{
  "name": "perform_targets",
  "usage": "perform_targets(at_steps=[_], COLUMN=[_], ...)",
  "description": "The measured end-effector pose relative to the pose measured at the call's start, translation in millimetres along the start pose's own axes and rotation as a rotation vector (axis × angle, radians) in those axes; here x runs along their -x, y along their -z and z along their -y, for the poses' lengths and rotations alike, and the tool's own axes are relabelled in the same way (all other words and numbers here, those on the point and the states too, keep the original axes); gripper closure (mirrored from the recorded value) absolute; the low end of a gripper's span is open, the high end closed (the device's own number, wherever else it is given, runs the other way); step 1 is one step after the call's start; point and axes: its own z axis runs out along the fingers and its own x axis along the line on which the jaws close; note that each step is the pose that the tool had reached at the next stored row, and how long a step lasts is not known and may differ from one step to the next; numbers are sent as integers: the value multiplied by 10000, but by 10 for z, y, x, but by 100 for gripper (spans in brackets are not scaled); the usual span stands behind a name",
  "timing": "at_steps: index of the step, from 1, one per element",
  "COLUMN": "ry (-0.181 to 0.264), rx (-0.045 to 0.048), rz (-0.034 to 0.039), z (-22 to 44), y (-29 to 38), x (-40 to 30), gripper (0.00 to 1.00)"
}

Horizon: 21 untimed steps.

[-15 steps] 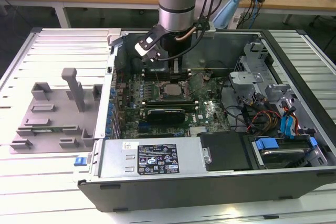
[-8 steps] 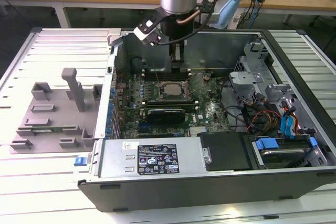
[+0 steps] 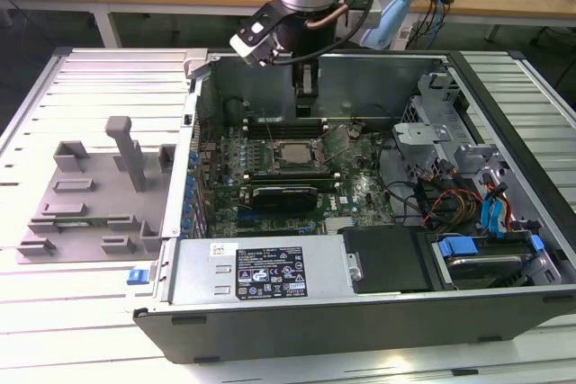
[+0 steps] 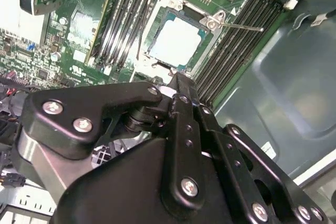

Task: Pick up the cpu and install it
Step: 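Close the cpu cover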

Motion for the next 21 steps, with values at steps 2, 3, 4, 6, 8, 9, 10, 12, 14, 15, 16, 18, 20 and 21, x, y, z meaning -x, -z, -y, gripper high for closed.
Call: perform_targets(at_steps=[2,3,4,6,8,9,10,12,14,15,16,18,20,21], ry=[0,0,1,1,0,0,1,-1,0,0,0,1,1,1], rx=[-1,-3,-6,-8,-19,-29,-35,-49,-57,-64,-72,-76,-109,-137], rz=[-1,-2,-1,-2,1,0,1,-1,-1,1,2,3,5,5], z=[-76,-125,-211,-296,-464,-571,-612,-725,-790,-849,-907,-955,-990,-991], y=[-4,-7,-11,-16,-27,-36,-40,-55,-75,-108,-162,-225,-366,-412], x=[-4,-6,-10,-14,-22,-27,-29,-35,-39,-41,-44,-46,-44,-43], gripper=[89,89,89,89,89,89,89,89,89,89,89,89,89,89])
